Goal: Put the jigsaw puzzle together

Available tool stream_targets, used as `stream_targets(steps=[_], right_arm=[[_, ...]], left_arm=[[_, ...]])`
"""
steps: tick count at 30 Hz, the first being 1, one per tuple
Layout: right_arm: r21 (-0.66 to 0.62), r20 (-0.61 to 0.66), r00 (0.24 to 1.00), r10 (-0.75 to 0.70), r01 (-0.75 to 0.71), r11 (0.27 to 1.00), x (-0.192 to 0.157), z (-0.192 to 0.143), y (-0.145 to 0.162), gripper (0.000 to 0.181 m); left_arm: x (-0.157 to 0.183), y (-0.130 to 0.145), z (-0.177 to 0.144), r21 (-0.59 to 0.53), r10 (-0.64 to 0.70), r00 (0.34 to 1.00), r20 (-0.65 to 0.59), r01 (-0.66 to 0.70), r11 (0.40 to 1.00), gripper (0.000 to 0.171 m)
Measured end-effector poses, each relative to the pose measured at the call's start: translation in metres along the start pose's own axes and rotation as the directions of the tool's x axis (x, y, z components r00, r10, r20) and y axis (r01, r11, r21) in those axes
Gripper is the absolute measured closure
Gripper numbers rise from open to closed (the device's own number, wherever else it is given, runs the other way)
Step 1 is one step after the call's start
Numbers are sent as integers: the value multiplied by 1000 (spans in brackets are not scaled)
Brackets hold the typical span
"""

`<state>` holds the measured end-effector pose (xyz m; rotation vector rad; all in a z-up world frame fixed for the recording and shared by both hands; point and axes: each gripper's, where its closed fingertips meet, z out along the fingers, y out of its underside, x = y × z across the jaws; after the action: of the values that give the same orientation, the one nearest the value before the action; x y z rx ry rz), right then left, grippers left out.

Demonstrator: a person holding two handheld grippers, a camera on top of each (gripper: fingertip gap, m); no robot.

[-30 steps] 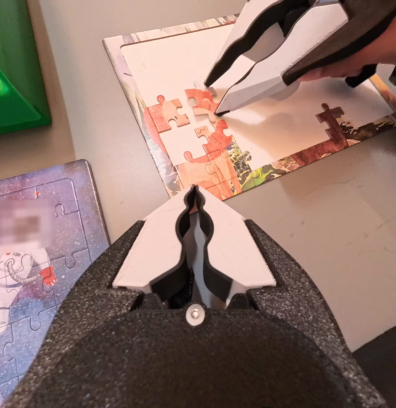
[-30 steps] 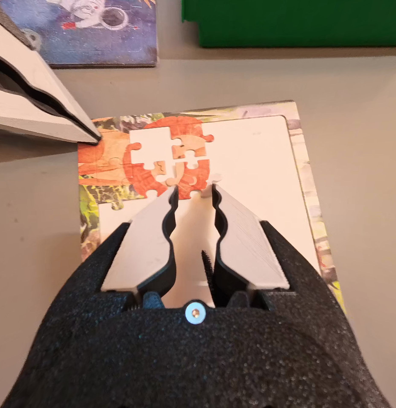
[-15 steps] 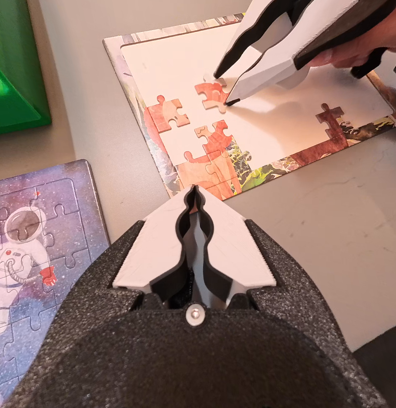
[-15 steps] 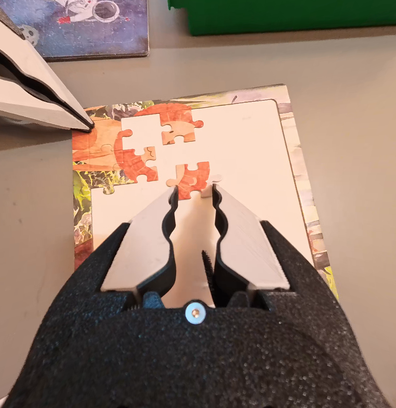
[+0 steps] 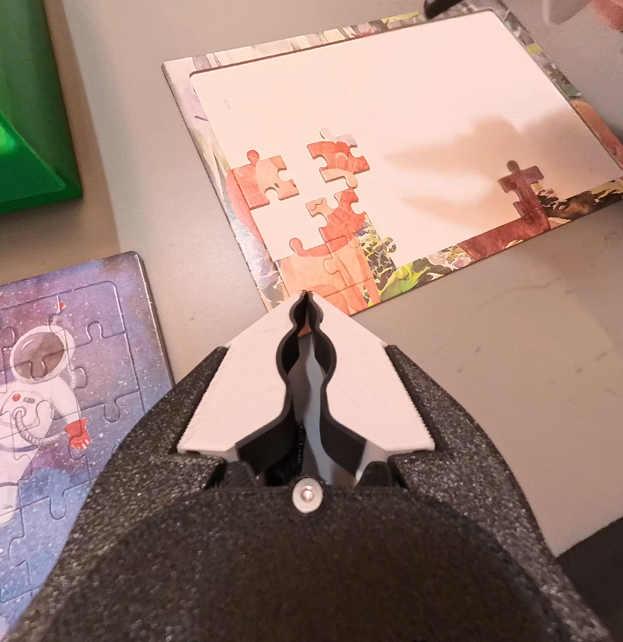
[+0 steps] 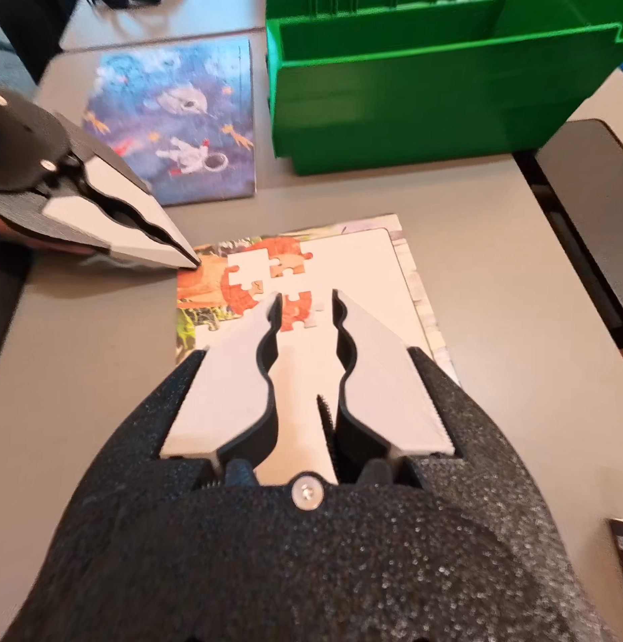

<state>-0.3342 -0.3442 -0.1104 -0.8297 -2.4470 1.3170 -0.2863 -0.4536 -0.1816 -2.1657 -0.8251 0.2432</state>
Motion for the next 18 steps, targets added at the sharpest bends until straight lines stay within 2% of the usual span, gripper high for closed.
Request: stream_targets(steps=[6,9,12,15,18], right_arm=[[-160,29,999,-30,34,987,-17,32,30,152],[-191,-6,999,-50,47,980,-13,23,28,154],[-120,-97,992,-77,65,991,-8,-20,-4,156],[-10,-238,970,-54,53,999,-4,-92,-38,156],[33,-339,941,16,-5,999,-12,-160,-32,150]], left_arm=[[1,2,-2,-12,10,1000,-14,-10,1000,171],[2,3,-4,-22,-2,1000,-18,2,1000,171],[-5,-3,-5,-14,-8,1000,25,9,1000,169],[-10,-19,-15,31,-24,998,57,22,999,163],[-3,-43,-40,117,-18,998,62,10,993,162]])
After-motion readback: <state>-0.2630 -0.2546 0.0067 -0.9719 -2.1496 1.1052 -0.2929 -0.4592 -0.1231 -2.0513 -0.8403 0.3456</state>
